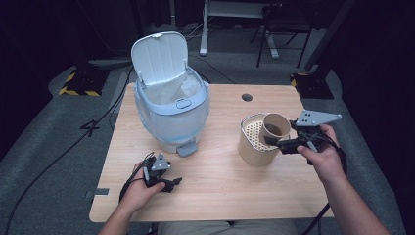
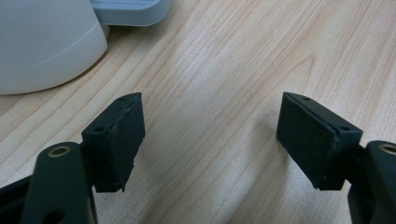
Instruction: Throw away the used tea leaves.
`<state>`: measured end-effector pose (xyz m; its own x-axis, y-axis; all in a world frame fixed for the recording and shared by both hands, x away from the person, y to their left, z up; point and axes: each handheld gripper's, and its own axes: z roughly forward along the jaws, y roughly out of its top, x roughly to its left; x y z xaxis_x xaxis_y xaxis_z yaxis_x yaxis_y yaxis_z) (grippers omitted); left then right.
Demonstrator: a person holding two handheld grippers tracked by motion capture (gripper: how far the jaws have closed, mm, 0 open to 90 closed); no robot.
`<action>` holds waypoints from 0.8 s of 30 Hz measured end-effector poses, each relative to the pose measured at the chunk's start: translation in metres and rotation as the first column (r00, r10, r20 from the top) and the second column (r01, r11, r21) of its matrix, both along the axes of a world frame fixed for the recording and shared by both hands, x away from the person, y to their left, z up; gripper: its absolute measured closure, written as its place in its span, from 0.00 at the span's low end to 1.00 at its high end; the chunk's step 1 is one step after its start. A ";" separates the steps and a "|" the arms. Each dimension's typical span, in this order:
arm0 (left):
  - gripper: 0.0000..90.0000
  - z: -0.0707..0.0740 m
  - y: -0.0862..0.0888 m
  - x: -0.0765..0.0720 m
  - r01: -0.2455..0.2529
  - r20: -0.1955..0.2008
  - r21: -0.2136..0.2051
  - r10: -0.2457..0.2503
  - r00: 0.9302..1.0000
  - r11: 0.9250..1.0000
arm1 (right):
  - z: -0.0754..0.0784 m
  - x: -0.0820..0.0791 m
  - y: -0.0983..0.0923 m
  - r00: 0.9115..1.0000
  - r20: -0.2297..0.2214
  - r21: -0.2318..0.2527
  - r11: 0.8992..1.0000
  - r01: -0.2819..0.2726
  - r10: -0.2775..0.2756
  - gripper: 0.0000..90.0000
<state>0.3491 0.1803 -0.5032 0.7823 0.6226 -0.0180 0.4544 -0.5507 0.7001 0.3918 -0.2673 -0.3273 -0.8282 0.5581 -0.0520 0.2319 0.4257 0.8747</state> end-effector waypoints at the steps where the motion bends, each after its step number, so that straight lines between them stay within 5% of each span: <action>1: 0.27 0.000 0.000 0.000 0.000 0.000 0.000 0.000 1.000 1.000 | 0.000 0.000 0.000 1.000 0.000 0.000 1.000 0.000 0.000 0.33; 17: 0.27 0.000 0.000 0.000 0.001 -0.001 -0.002 -0.001 1.000 1.000 | -0.002 0.060 -0.017 0.994 0.006 -0.076 0.991 0.108 -0.107 0.33; 24: 0.27 0.000 0.000 0.000 0.002 -0.001 -0.002 -0.002 1.000 1.000 | -0.007 0.070 -0.020 0.988 0.093 -0.153 0.979 0.138 -0.125 0.33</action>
<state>0.3493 0.1802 -0.5033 0.7832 0.6214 -0.0203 0.4546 -0.5501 0.7005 0.4623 -0.2877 -0.3339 -0.7374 0.6408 -0.2137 0.2245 0.5309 0.8171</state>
